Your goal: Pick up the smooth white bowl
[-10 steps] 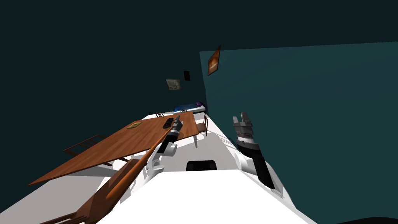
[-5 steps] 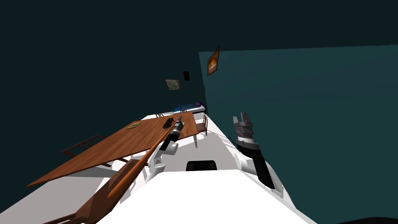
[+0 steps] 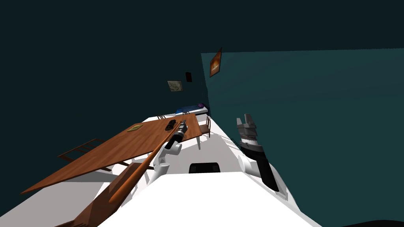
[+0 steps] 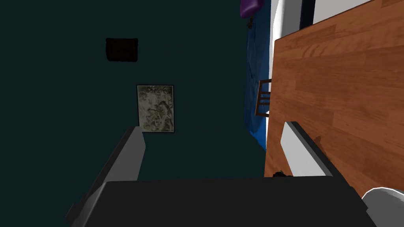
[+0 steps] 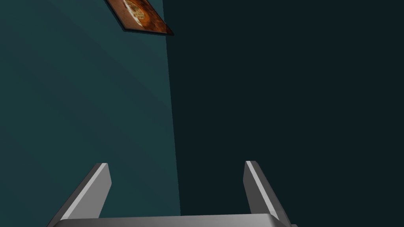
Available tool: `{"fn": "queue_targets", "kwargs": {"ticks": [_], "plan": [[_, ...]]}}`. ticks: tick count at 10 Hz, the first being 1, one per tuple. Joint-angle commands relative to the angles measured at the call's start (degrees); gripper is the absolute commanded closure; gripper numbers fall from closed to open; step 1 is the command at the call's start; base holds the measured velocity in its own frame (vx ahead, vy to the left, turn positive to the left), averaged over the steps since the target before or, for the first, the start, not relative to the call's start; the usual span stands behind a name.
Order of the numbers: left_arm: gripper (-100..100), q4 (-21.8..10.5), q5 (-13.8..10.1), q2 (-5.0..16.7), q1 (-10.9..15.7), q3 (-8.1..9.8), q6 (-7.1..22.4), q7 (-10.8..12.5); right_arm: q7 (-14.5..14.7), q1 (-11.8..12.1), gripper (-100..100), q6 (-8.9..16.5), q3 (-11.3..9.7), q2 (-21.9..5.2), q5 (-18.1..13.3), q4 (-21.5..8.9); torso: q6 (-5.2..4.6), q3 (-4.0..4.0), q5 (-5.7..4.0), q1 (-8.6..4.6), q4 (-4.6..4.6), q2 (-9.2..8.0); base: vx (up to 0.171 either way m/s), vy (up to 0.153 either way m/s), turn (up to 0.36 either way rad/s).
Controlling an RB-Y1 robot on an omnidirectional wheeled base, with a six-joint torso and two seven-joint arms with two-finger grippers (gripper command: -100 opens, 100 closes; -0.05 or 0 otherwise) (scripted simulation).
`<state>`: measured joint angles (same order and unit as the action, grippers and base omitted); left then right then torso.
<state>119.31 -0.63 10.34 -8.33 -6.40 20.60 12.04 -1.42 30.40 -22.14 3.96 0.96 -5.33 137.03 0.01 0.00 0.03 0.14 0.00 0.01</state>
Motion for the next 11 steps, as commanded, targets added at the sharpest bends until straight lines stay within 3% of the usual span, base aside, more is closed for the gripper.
{"fn": "queue_targets", "kwargs": {"ticks": [1, 7, 8, 11], "plan": [[-100, -1.9, -0.6, 0.5, 0.7, -0.12, 2.9, 0.3, 0.0, 0.0, 0, 0.0, 0.0, 0.0, 0.0, 0.0, 0.00, 0.00, 0.00, 0.00, 0.00, 0.00, 0.009, 0.070, -0.061], [-100, -5.8, -1.8, 1.3, 2.1, -0.22, 11.3, 0.9, 0.0, 0.0, 0, 0.0, 0.0, 0.0, 0.0, 0.0, 0.02, -0.03, 0.01, 0.05, -0.01, 0.06, 0.016, 0.053, -0.030], [-100, -5.8, -1.8, 1.3, 2.1, -0.22, 11.6, 0.9, 0.0, 0.0, 0, 0.0, 0.0, 0.0, 0.0, 0.0, 0.01, -0.06, 0.03, 0.12, -0.02, 0.11, 0.027, 0.058, -0.024], [-100, -10.0, -3.1, 2.3, 2.9, -0.16, 17.4, 1.5, 0.0, 0.0, 0, 0.0, 0.0, 0.0, 0.0, 0.0, 0.01, -0.09, 0.06, 0.28, -0.03, 0.16, 0.037, 0.113, -0.061]]}}
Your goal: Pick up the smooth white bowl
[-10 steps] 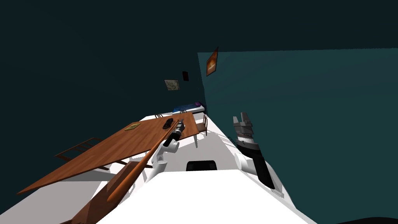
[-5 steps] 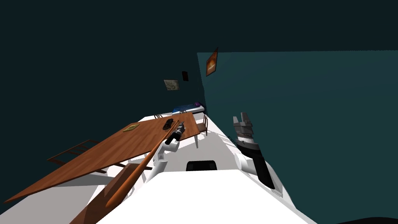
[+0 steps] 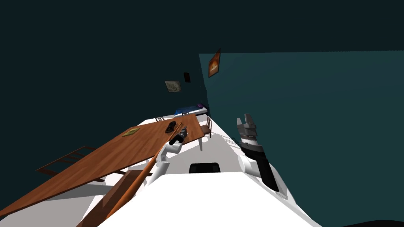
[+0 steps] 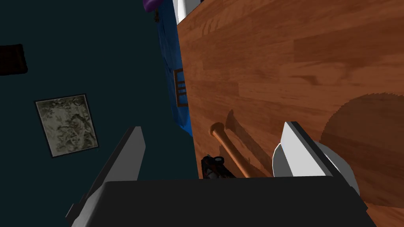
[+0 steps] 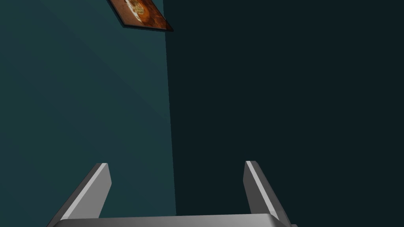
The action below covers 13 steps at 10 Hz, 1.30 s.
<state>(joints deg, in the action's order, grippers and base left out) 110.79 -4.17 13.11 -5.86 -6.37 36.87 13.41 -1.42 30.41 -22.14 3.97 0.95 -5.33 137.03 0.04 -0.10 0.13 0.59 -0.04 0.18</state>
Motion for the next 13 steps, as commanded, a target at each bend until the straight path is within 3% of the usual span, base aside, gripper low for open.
{"fn": "queue_targets", "kwargs": {"ticks": [1, 7, 8, 13], "plan": [[-100, -1.5, 0.4, -0.5, 0.4, -0.19, 1.9, 0.1, 0.0, 0.0, 0, 0.0, 0.0, 0.0, 0.0, 0.0, 0.00, 0.00, 0.00, 0.00, 0.00, 0.00, 0.022, 0.109, -0.019], [-100, -8.3, -1.7, 1.3, 1.0, -0.07, 11.4, 1.0, 0.0, 0.0, 0, 0.0, 0.0, 0.0, 0.0, 0.0, -0.01, 0.01, -0.04, -0.21, 0.01, -0.01, 0.037, 0.094, -0.046], [-100, -8.3, -1.7, 1.3, 1.0, -0.07, 11.4, 1.0, 0.0, 0.0, 0, 0.0, 0.0, 0.0, 0.0, 0.0, -0.01, -0.01, -0.02, -0.12, 0.00, 0.02, 0.047, 0.096, -0.024], [-100, -13.6, -3.0, 2.8, 0.6, -0.25, 18.3, 1.7, 0.0, 0.0, 0, 0.0, 0.0, 0.0, 0.0, 0.0, -0.01, -0.04, -0.04, -0.23, -0.01, 0.07, 0.048, 0.086, -0.041]]}}
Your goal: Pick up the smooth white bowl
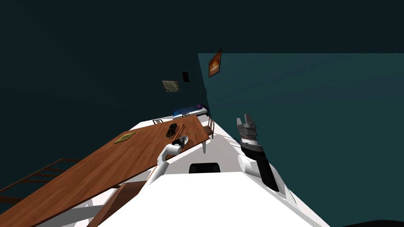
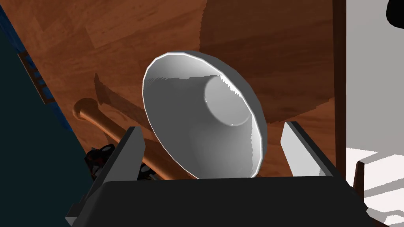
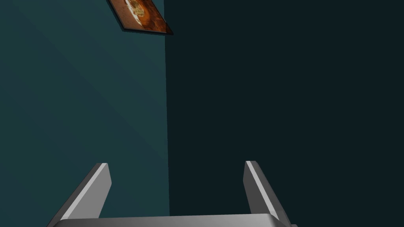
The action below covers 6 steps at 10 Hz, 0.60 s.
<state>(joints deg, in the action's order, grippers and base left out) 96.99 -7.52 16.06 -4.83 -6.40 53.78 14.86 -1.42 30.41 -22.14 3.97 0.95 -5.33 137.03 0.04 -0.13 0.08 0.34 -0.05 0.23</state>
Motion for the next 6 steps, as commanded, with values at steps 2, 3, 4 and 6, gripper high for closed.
{"fn": "queue_targets", "kwargs": {"ticks": [2, 3, 4, 6], "plan": [[-100, -1.4, 0.1, 0.3, -1.0, -0.42, 3.2, 0.4, 0.0, 0.0, 0, 0.0, 0.0, 0.0, 0.0, 0.0, 0.00, -0.01, 0.00, -0.01, 0.00, 0.02, 0.055, 0.084, -0.028], [-100, -2.2, 0.0, 0.4, -1.3, -0.55, 3.8, 0.5, 0.0, 0.0, 0, 0.0, 0.0, 0.0, 0.0, 0.0, 0.00, -0.01, -0.01, -0.05, 0.00, 0.01, 0.037, 0.054, -0.018], [-100, -2.3, 0.0, 0.3, -1.0, -0.46, 2.8, 0.3, 0.0, 0.0, 0, 0.0, 0.0, 0.0, 0.0, 0.0, -0.01, 0.01, -0.02, -0.14, 0.00, -0.02, 0.014, 0.021, -0.005], [-100, -4.2, 0.2, 0.0, -0.6, -0.33, 1.6, 0.1, 0.0, 0.0, 0, 0.0, 0.0, 0.0, 0.0, 0.0, -0.01, 0.09, -0.07, -0.34, 0.04, -0.15, 0.008, 0.004, -0.004]]}}
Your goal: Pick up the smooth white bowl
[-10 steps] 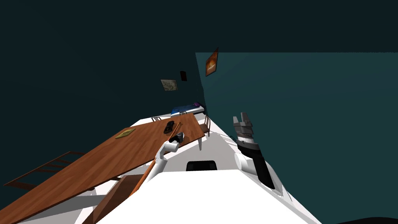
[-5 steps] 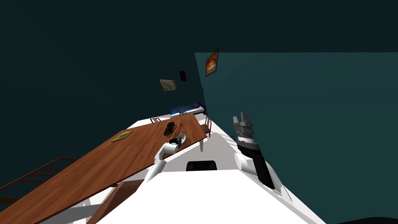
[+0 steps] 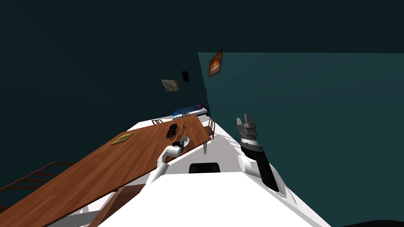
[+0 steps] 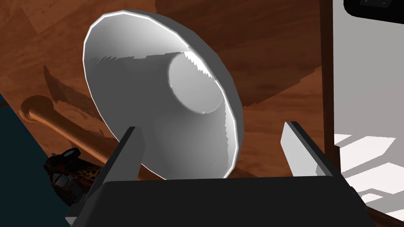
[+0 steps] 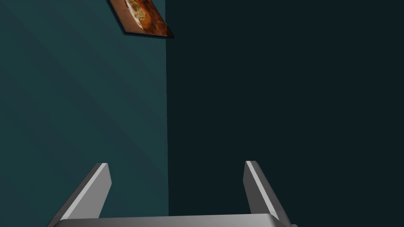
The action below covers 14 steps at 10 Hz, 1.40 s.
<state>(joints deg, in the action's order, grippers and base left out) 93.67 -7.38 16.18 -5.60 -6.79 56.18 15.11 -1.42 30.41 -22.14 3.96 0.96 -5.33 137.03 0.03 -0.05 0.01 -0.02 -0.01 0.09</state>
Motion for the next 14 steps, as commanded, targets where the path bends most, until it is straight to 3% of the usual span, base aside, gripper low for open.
{"fn": "queue_targets", "kwargs": {"ticks": [1, 3, 4, 5, 9, 10, 11, 13, 14], "plan": [[-100, -2.0, 0.2, -0.4, 0.4, 0.17, -1.7, -0.4, 0.0, 0.0, 0, 0.0, 0.0, 0.0, 0.0, 0.0, 0.00, 0.00, 0.00, 0.00, 0.00, 0.00, 0.025, 0.003, -0.012], [-100, -4.3, 0.4, -0.9, 0.8, 0.38, -3.5, -0.8, 0.0, 0.0, 0, 0.0, 0.0, 0.0, 0.0, 0.0, 0.00, -0.03, 0.00, -0.01, -0.01, 0.05, 0.026, 0.002, -0.008], [-100, -3.4, 0.2, -0.7, 0.6, 0.34, -2.8, -0.6, 0.0, 0.0, 0, 0.0, 0.0, 0.0, 0.0, 0.0, 0.00, -0.03, 0.00, -0.01, -0.01, 0.04, 0.009, 0.001, -0.001], [100, -3.6, 0.2, -0.7, 0.6, 0.35, -3.0, -0.7, 0.0, 0.0, 0, 0.0, 0.0, 0.0, 0.0, 0.0, 0.00, 0.00, -0.01, -0.02, 0.00, 0.00, 0.000, 0.000, 0.000], [100, -3.6, 0.1, -0.7, 0.5, 0.57, -2.9, -0.3, 0.0, 0.0, 0, 0.0, 0.0, 0.0, 0.0, 0.0, -0.20, 0.03, -0.05, -0.08, 0.02, -0.05, 0.000, 0.000, 0.010], [0, -3.7, 0.2, -0.7, 0.5, 0.57, -2.9, -0.3, 0.0, 0.0, 0, 0.0, 0.0, 0.0, 0.0, 0.0, -0.20, 0.05, -0.05, -0.08, 0.04, -0.07, 0.000, 0.000, 0.000], [100, -2.0, 0.2, -0.4, 0.4, 0.17, -1.7, -0.4, 0.0, 0.0, 0, 0.0, 0.0, 0.0, 0.0, 0.0, -0.20, 0.06, -0.05, -0.08, 0.04, -0.08, -0.017, -0.001, -0.014], [100, 0.3, 0.0, 0.1, -0.1, -0.04, 0.1, 0.0, 0.0, 0.0, 0, 0.0, 0.0, 0.0, 0.0, 0.0, -0.18, 0.15, -0.05, -0.10, 0.10, -0.22, -0.030, -0.003, 0.000], [100, -0.4, 0.1, -0.1, 0.0, 0.00, -0.5, -0.2, 0.0, 0.0, 0, 0.0, 0.0, 0.0, 0.0, 0.0, -0.16, 0.18, -0.04, -0.10, 0.11, -0.26, -0.014, -0.003, 0.001]]}}
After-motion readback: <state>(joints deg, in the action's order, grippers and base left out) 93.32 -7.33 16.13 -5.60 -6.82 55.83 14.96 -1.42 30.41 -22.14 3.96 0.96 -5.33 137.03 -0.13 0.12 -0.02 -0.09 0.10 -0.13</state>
